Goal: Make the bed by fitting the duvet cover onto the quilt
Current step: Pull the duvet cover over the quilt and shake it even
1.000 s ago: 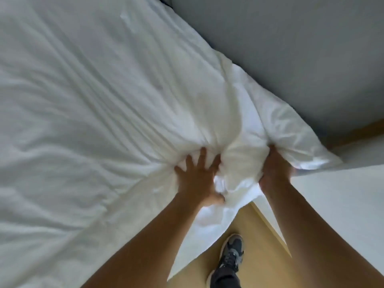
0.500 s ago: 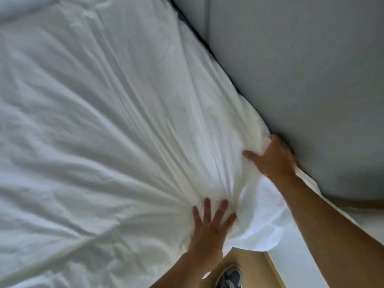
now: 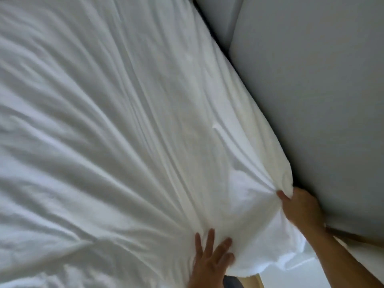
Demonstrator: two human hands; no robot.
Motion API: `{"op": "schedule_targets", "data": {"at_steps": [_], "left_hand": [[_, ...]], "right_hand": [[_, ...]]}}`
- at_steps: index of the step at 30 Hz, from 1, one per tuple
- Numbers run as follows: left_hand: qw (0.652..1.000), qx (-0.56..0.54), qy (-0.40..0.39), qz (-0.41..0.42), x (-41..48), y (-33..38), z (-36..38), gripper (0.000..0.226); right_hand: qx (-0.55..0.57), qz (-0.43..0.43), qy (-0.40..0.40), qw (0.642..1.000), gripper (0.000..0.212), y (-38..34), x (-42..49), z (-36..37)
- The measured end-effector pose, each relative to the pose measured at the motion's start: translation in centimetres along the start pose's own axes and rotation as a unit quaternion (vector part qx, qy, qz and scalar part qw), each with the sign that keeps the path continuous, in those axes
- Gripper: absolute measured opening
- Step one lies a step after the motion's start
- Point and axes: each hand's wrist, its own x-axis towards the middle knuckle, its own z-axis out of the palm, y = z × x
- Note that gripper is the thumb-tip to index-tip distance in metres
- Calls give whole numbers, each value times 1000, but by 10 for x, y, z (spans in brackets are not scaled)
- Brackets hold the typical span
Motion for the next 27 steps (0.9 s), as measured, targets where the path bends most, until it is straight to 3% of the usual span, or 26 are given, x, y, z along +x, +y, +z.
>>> {"op": "schedule_targets", "data": {"at_steps": [2,4,7,10,12,14,17,19,22,27], "left_hand": [[999,35,-17,-18,-3,3,-5,18],[994,28,-96,-49,7,9,-14,49],[985,-25,-140,-102,18,8,-28,110],[978,11,-116,-175,-1,-8,-28,137],[973,39,-100,-202,-21,-25,-24,111],[970,53,-105,-214,-34,-34,-16,85],[971,-2,-93,-222,-37,-31,3,92],[979,-17,-33,-201,-37,-22,9,67],[981,-48,15,-189,-39,-11,2,56],[979,-104,48,-171,-66,20,15,59]], "right_hand": [[-3,7,-7,1000,28,9,0,0],[-11,30,-32,999,33,9,9,1],[23,60,-105,992,71,11,18,6],[61,143,-175,972,115,34,9,13],[54,156,-170,971,115,43,5,21],[34,143,-134,980,96,39,4,29],[41,134,-79,987,76,30,6,39],[101,176,-40,978,70,33,8,38],[230,258,-9,938,65,43,9,35],[235,225,60,944,63,56,-14,23]]}}
